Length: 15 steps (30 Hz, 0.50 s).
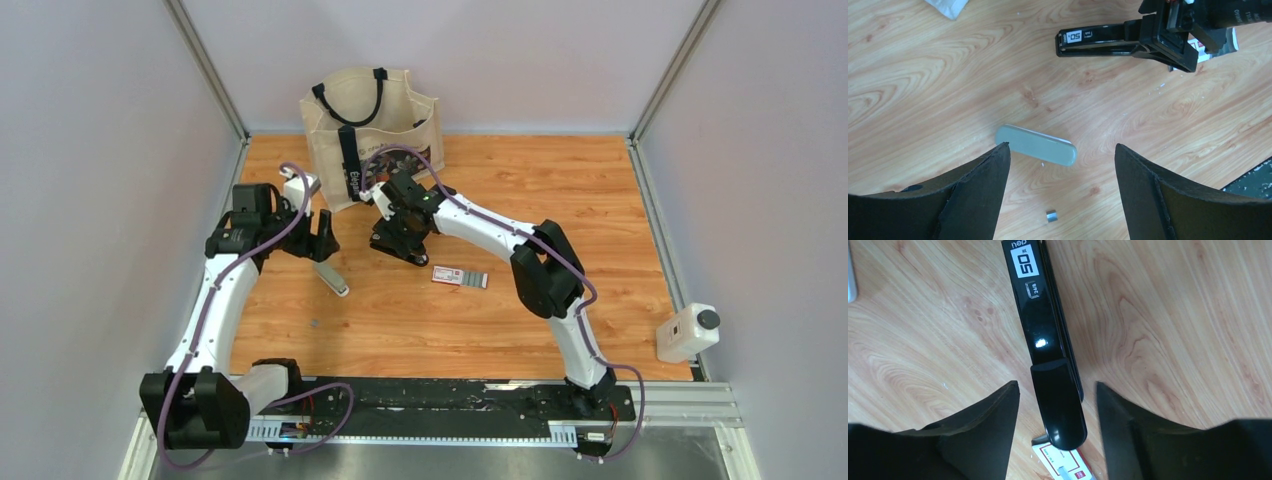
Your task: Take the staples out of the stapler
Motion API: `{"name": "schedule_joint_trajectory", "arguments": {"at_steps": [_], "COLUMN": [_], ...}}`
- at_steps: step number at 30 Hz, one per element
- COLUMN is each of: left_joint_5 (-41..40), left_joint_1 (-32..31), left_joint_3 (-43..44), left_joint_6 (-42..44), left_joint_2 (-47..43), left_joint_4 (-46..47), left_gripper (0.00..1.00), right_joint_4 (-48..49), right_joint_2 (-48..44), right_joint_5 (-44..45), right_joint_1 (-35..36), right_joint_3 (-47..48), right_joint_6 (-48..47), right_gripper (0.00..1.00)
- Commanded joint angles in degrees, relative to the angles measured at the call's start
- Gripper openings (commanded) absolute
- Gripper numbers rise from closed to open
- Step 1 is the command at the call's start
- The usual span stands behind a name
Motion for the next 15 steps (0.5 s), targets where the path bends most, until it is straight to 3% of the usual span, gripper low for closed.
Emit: {"name": "schedule_joint_trajectory", "arguments": {"at_steps": [1,8,15], "left_joint_5": [-1.79,-3.11,-5.22], "left_joint_1": [-0.75,-4.7,-8.48], "left_joint_3": [1.78,1.6,1.6], "left_joint_6": [2.12,2.21,1.69], "left_joint_2": [1.02,2.17,5.15], "left_joint_4": [-2.39,-1.69,1.12], "left_gripper": [0.85,0.85,0.85], "right_joint_4": [-0.15,1.26,4.06], "right_joint_2": [1.7,2.14,-0.93], "right_joint_5": [-1.24,-2.39,0.51], "right_joint_1": [-0.09,-0.09,-0.44], "right_joint_3": [0.99,0.64,0.99], "right_joint_6": [-0.59,1.61,10.03], "right_gripper": [0.58,0.24,0.0]}}
